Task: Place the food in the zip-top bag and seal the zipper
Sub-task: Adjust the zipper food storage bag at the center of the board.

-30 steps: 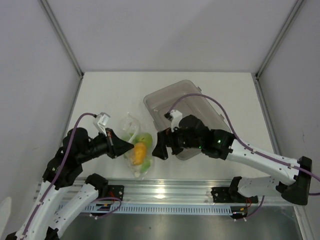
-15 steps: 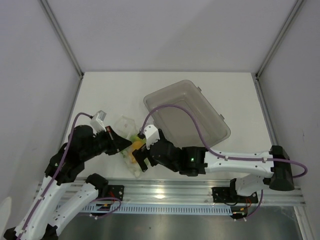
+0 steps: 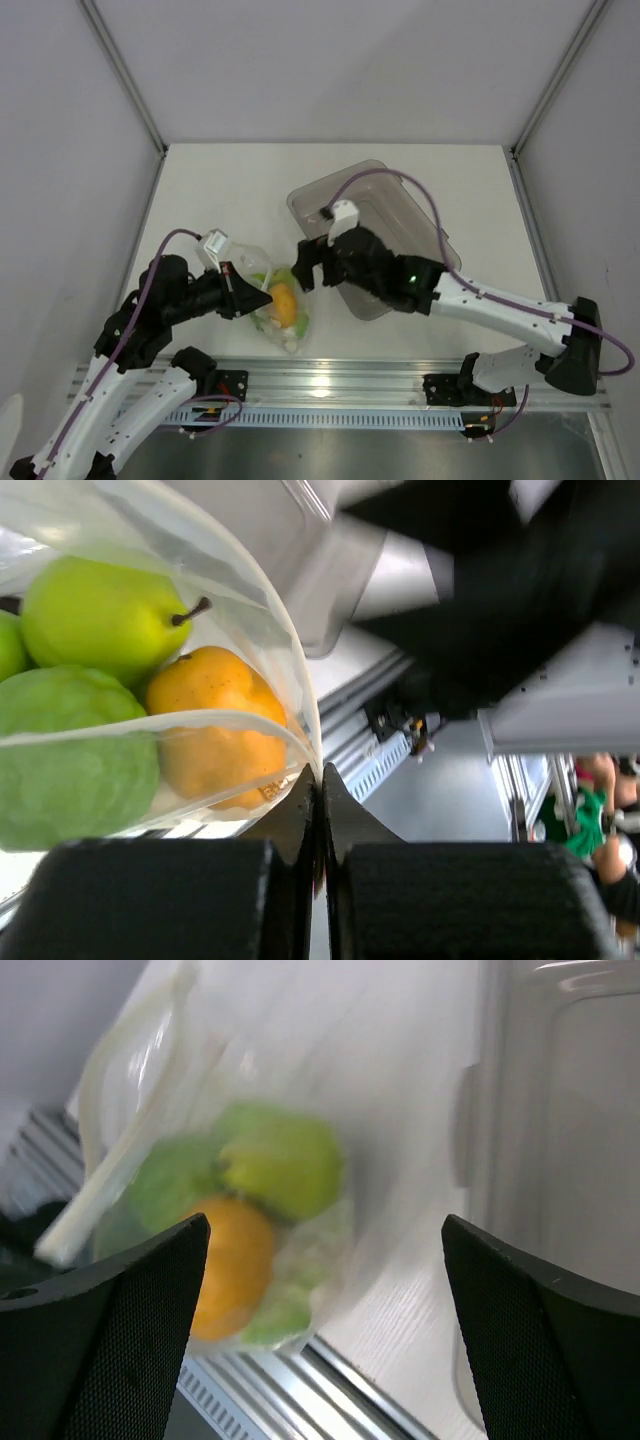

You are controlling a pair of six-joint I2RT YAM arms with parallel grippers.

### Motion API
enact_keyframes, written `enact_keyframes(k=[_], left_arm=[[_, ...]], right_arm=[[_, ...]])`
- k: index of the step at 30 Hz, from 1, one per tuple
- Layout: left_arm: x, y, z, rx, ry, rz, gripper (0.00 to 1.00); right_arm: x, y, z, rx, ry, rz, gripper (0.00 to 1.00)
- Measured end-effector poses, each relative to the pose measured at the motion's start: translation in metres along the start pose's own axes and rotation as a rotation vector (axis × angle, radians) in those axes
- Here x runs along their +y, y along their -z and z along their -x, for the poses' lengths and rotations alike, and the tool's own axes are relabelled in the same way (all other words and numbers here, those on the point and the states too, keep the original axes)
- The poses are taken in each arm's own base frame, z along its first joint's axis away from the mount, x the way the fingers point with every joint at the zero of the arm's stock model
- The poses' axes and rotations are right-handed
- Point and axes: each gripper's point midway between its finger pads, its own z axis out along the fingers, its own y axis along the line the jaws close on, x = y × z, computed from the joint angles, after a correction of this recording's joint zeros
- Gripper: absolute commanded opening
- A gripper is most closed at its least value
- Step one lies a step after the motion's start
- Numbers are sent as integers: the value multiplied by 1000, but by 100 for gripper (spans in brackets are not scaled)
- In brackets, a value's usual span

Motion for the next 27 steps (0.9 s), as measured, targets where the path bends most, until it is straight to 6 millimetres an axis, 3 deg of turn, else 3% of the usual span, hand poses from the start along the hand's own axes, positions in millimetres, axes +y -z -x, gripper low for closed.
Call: enact_keyframes(k=[3,6,9,12,21,27], left_arm=[[-2,1,-15,49,-40,-55,1],[-5,4,-29,86,-67,-121,2],[-8,6,-42,117,-75,-181,2],[-10,9,-51,144,-91,-220,2],[-8,18,-63,166,-144,-241,2],[-4,20,-68,180,-152,-229,2]], right_arm=[[-44,12,37,-41,-152,-29,99],[-65,20,65,-66,-236,15,99],[-72,17,78,-49,-273,78,99],[-66,0,74,16,-288,144,99],[-33,-66,27,253,-313,329,96],[8,-90,27,296,-277,435,95]])
